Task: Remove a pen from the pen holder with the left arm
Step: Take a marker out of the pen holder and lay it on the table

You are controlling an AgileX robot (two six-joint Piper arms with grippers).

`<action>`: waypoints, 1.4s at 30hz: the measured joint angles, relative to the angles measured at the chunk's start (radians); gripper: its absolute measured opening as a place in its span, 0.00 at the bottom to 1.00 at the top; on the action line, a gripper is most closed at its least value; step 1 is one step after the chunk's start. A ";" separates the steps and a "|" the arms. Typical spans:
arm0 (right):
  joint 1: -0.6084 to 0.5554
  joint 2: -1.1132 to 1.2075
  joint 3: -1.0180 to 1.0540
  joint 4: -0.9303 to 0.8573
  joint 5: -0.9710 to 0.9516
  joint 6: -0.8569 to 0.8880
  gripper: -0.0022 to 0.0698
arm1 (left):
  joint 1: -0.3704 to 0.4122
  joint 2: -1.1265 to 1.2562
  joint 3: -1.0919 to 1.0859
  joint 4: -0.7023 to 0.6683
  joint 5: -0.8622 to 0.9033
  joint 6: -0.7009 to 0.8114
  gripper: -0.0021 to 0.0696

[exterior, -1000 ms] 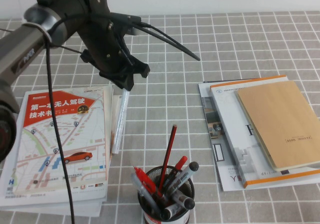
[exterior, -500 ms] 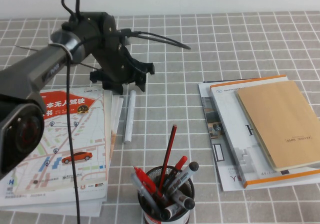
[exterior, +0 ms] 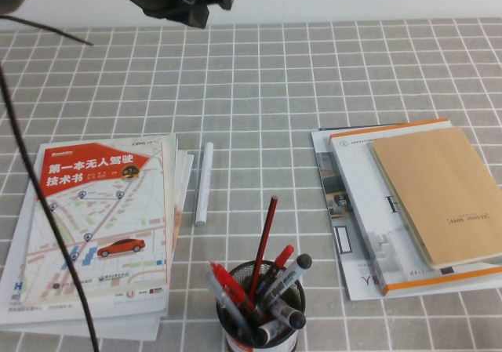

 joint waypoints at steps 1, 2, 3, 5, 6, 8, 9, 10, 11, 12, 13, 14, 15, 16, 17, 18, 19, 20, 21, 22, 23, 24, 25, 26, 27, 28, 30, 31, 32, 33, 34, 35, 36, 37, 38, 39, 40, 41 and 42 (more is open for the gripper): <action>0.000 0.000 0.000 0.000 0.000 0.000 0.01 | -0.011 -0.023 0.022 0.008 0.005 0.006 0.04; 0.000 0.000 0.000 0.000 0.000 0.000 0.01 | -0.028 -0.052 0.056 0.028 0.003 0.010 0.04; 0.000 0.000 0.000 0.000 0.000 0.000 0.01 | -0.046 -0.086 0.098 0.052 -0.006 0.010 0.04; 0.000 0.000 0.000 0.000 0.000 0.000 0.01 | -0.077 -0.153 0.198 0.095 -0.040 -0.001 0.03; 0.000 0.000 0.000 0.000 0.000 0.000 0.01 | -0.092 -0.197 0.253 0.113 -0.069 -0.012 0.03; 0.000 0.000 0.000 0.000 0.000 0.000 0.01 | -0.110 -0.287 0.361 0.130 -0.134 -0.038 0.03; 0.000 0.000 0.000 0.000 0.000 0.000 0.01 | -0.118 -0.341 0.424 0.132 -0.175 -0.050 0.03; 0.000 0.000 0.000 0.000 0.000 0.000 0.01 | -0.120 -0.397 0.476 0.132 -0.211 -0.060 0.03; 0.000 0.000 0.000 0.000 0.000 0.000 0.01 | -0.123 -0.452 0.540 0.132 -0.256 -0.082 0.03; 0.000 0.000 0.000 0.000 0.000 0.000 0.01 | -0.126 -0.504 0.599 0.138 -0.295 -0.106 0.03; 0.000 0.000 0.000 0.000 0.000 0.000 0.01 | -0.126 -0.542 0.652 0.139 -0.330 -0.119 0.03; 0.000 0.000 0.000 0.000 0.000 0.000 0.01 | -0.126 -0.586 0.699 0.148 -0.363 -0.134 0.03; 0.000 0.000 0.000 0.000 0.000 0.000 0.01 | -0.126 -0.624 0.738 0.162 -0.389 -0.134 0.03; 0.000 0.000 0.000 0.000 0.000 0.000 0.01 | -0.126 -0.650 0.766 0.173 -0.408 -0.140 0.03; 0.000 0.000 0.000 0.000 0.000 0.000 0.01 | -0.126 -0.677 0.795 0.191 -0.424 -0.142 0.03; 0.000 0.000 0.000 0.000 0.000 0.000 0.01 | -0.123 -0.700 0.820 0.209 -0.429 -0.142 0.03; 0.000 0.000 0.000 0.000 0.000 0.000 0.01 | -0.120 -0.719 0.839 0.224 -0.431 -0.142 0.03; 0.000 0.000 0.000 0.000 0.000 0.000 0.01 | -0.119 -0.736 0.860 0.245 -0.429 -0.142 0.03; 0.000 0.000 0.000 0.000 0.000 0.000 0.01 | -0.118 -0.752 0.880 0.263 -0.421 -0.142 0.03; 0.000 0.000 0.000 0.000 0.000 0.000 0.01 | -0.118 -0.765 0.897 0.278 -0.405 -0.142 0.03; 0.000 0.000 0.000 0.000 0.000 0.000 0.01 | -0.118 -0.783 0.913 0.288 -0.387 -0.142 0.03; 0.000 0.000 0.000 0.000 0.000 0.000 0.01 | -0.118 -0.802 0.929 0.293 -0.371 -0.142 0.03; 0.000 0.000 0.000 0.000 0.000 0.000 0.01 | -0.118 -0.819 0.945 0.292 -0.364 -0.142 0.03; 0.000 0.000 0.000 0.000 0.000 0.000 0.01 | -0.118 -0.843 0.969 0.295 -0.365 -0.144 0.03; 0.000 0.000 0.000 0.000 0.000 0.000 0.01 | -0.118 -0.868 0.999 0.308 -0.372 -0.151 0.03; 0.000 0.000 0.000 0.000 0.000 0.000 0.01 | -0.118 -0.896 1.028 0.316 -0.391 -0.158 0.03; 0.000 0.000 0.000 0.000 0.000 0.000 0.01 | -0.118 -0.964 1.129 0.327 -0.481 -0.170 0.03; 0.000 0.000 0.000 0.000 0.000 0.000 0.01 | -0.118 -1.002 1.192 0.338 -0.547 -0.178 0.03; 0.000 0.000 0.000 0.000 0.000 0.000 0.01 | -0.115 -1.035 1.260 0.345 -0.628 -0.180 0.03; 0.000 0.000 0.000 0.000 0.000 0.000 0.01 | -0.111 -1.079 1.334 0.353 -0.719 -0.184 0.03; 0.000 0.000 0.000 0.000 0.000 0.000 0.01 | -0.101 -1.123 1.410 0.353 -0.815 -0.184 0.03; 0.000 0.000 0.000 0.000 0.000 0.000 0.01 | -0.089 -1.160 1.472 0.350 -0.891 -0.184 0.03; 0.000 0.000 0.000 0.000 0.000 0.000 0.01 | -0.069 -1.205 1.549 0.338 -0.982 -0.186 0.03; 0.000 0.000 0.000 0.000 0.000 0.000 0.01 | -0.045 -1.249 1.625 0.320 -1.067 -0.186 0.03; 0.000 0.000 0.000 0.000 0.000 0.000 0.01 | -0.020 -1.285 1.684 0.302 -1.127 -0.186 0.03; 0.000 0.000 0.000 0.000 0.000 0.000 0.01 | 0.005 -1.332 1.754 0.278 -1.190 -0.186 0.03; 0.000 0.000 0.000 0.000 0.000 0.000 0.01 | 0.029 -1.379 1.817 0.255 -1.235 -0.186 0.03; 0.000 0.000 0.000 0.000 0.000 0.000 0.01 | 0.049 -1.427 1.862 0.235 -1.258 -0.186 0.03; 0.000 0.000 0.000 0.000 0.000 0.000 0.01 | 0.074 -1.476 1.910 0.219 -1.271 -0.186 0.03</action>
